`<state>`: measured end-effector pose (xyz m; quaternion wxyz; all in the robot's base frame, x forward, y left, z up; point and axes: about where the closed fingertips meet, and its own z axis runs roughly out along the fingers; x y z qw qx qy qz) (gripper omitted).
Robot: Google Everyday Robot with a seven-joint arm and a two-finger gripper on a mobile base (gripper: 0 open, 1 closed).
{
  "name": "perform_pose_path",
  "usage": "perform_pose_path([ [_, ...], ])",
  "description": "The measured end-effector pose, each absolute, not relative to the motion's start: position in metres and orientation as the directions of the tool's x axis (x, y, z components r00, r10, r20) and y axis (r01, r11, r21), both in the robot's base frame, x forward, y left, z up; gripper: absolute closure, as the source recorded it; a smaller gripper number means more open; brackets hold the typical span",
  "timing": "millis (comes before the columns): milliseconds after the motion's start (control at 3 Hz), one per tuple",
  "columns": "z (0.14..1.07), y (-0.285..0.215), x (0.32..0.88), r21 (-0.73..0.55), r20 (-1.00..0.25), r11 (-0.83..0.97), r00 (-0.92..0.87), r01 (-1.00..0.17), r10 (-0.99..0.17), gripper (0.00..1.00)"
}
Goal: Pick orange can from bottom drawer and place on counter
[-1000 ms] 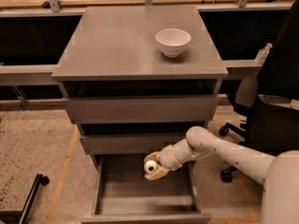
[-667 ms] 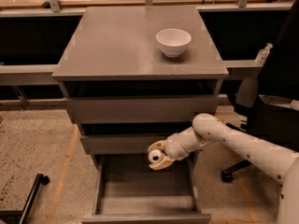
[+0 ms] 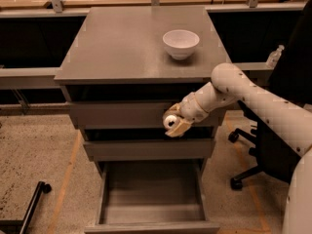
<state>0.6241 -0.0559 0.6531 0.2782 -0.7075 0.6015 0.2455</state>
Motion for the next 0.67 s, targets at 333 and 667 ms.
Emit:
perform_pose_path([
  [333, 0.6524, -0.0554, 0.6236, -0.097, -0.682, -0.122, 0.156, -0.988, -0.714, 1.00],
  [667, 0.6546, -0.0532, 0.6257, -0.094, -0.674, -0.134, 0.162, -0.987, -0.721, 1.00],
])
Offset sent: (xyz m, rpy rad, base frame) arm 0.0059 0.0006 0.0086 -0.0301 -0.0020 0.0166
